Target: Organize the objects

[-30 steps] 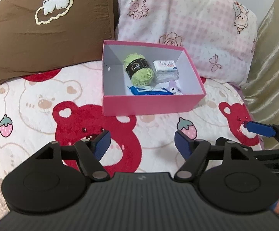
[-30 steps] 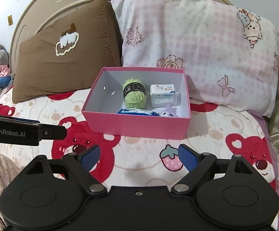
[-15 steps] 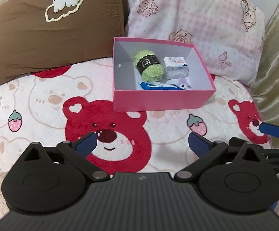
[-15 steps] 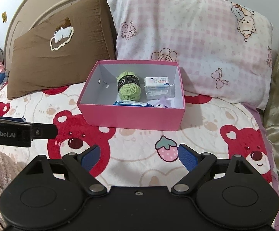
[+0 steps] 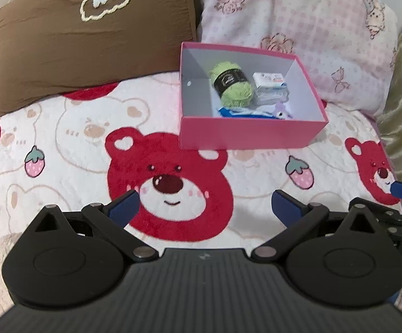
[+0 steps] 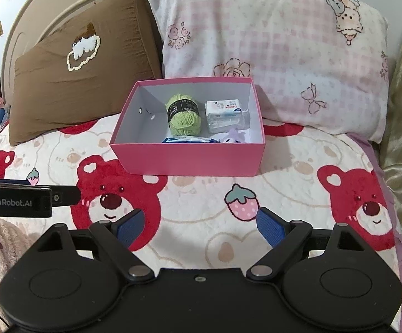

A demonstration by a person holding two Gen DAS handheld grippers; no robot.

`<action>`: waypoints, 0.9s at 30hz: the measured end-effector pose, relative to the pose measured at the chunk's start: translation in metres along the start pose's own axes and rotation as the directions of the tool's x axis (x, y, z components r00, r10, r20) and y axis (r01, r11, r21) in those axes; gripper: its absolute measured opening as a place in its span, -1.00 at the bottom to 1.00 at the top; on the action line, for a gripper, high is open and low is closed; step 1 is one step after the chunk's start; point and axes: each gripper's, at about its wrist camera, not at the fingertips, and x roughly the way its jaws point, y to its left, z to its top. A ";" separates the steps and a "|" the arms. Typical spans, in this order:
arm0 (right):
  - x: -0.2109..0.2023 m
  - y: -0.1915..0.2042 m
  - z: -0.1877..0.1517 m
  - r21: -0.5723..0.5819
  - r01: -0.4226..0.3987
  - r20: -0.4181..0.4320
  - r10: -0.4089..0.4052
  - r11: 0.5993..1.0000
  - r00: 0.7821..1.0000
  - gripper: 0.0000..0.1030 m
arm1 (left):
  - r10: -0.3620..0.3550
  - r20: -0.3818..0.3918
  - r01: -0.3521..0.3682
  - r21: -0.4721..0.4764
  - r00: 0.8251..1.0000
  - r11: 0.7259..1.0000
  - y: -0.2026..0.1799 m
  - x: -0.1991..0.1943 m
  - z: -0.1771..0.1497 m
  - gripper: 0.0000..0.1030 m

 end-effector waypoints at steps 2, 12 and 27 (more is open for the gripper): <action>0.000 0.000 -0.001 -0.005 0.006 -0.007 -0.006 1.000 1.000 0.76 | 0.005 -0.028 -0.005 -0.001 1.000 1.000 0.001 0.002 0.000 1.00; -0.004 0.009 -0.006 -0.019 0.006 -0.015 -0.006 1.000 1.000 0.76 | -0.014 -0.051 0.016 0.034 0.999 0.999 0.004 0.004 -0.007 1.00; -0.004 0.003 -0.009 0.014 0.013 -0.033 -0.012 1.000 0.999 0.76 | 0.112 -0.084 -0.109 0.038 0.990 0.993 0.000 0.011 -0.013 1.00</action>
